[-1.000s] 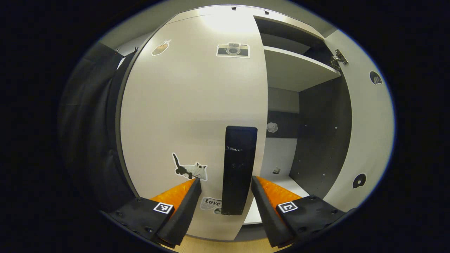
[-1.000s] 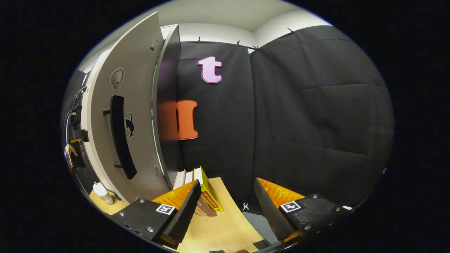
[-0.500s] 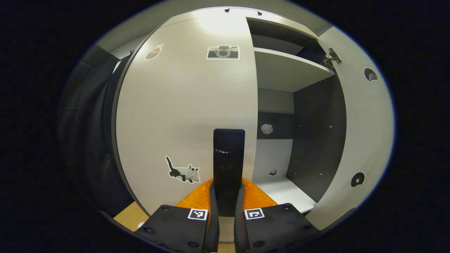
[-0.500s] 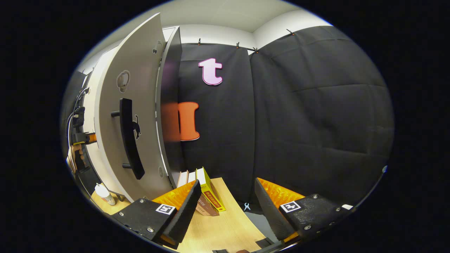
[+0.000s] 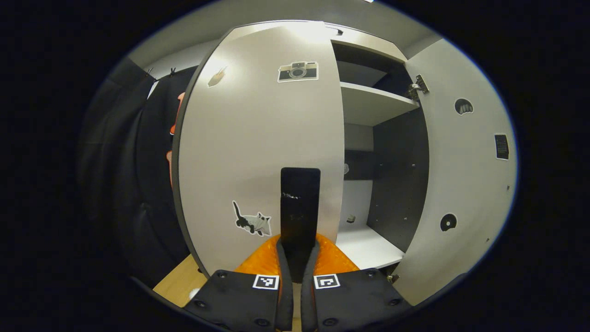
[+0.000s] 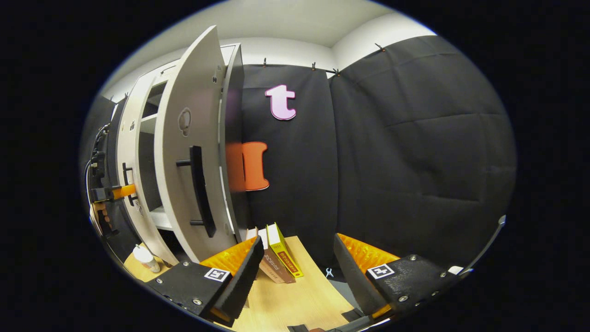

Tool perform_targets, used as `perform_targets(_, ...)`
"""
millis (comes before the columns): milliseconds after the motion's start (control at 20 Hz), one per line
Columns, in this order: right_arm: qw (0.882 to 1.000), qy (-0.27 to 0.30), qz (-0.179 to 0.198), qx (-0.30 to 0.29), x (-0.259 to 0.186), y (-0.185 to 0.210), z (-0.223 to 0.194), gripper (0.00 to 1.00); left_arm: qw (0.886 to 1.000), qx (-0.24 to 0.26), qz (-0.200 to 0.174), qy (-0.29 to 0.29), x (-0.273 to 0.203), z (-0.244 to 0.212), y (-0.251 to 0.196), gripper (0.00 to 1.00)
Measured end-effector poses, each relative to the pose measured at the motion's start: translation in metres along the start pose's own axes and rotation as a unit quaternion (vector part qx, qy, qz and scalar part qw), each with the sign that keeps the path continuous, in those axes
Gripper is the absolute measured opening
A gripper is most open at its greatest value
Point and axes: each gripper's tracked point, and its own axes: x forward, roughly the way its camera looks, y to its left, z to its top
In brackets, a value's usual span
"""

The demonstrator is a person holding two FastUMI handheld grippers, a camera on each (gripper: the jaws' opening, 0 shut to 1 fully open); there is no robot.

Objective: Open the right door of the double-door shoe cabinet with the right hand, and open the left door with the left hand.

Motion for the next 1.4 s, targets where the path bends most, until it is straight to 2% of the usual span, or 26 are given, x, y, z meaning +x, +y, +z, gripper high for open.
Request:
perform_targets(100,1.0,-0.003,0.006,0.0,-0.003,0.005,0.001,0.93,1.0,-0.003,-0.001,0.002,-0.013,0.001,0.008,0.13)
perform_targets(150,1.0,-0.006,0.009,0.0,-0.004,0.008,0.002,0.99,1.0,-0.004,-0.001,0.002,-0.019,0.001,0.011,0.13)
perform_targets(750,0.998,-0.017,0.053,-0.011,-0.011,0.038,0.009,0.99,1.0,-0.017,0.015,0.003,-0.076,0.004,0.059,0.13)
perform_targets(800,0.998,-0.018,0.056,-0.012,-0.012,0.04,0.011,0.93,1.0,-0.016,0.02,0.003,-0.079,0.004,0.065,0.13)
perform_targets(850,0.998,-0.019,0.059,-0.012,-0.012,0.042,0.011,0.99,1.0,-0.015,0.023,0.004,-0.082,0.004,0.069,0.1)
perform_targets(900,0.998,-0.019,0.062,-0.012,-0.011,0.044,0.012,0.99,1.0,-0.017,0.026,0.004,-0.085,0.005,0.074,0.09)
perform_targets(1400,0.998,-0.023,0.066,-0.011,-0.015,0.056,0.015,0.99,0.999,-0.019,0.044,0.004,-0.099,0.006,0.105,0.08)
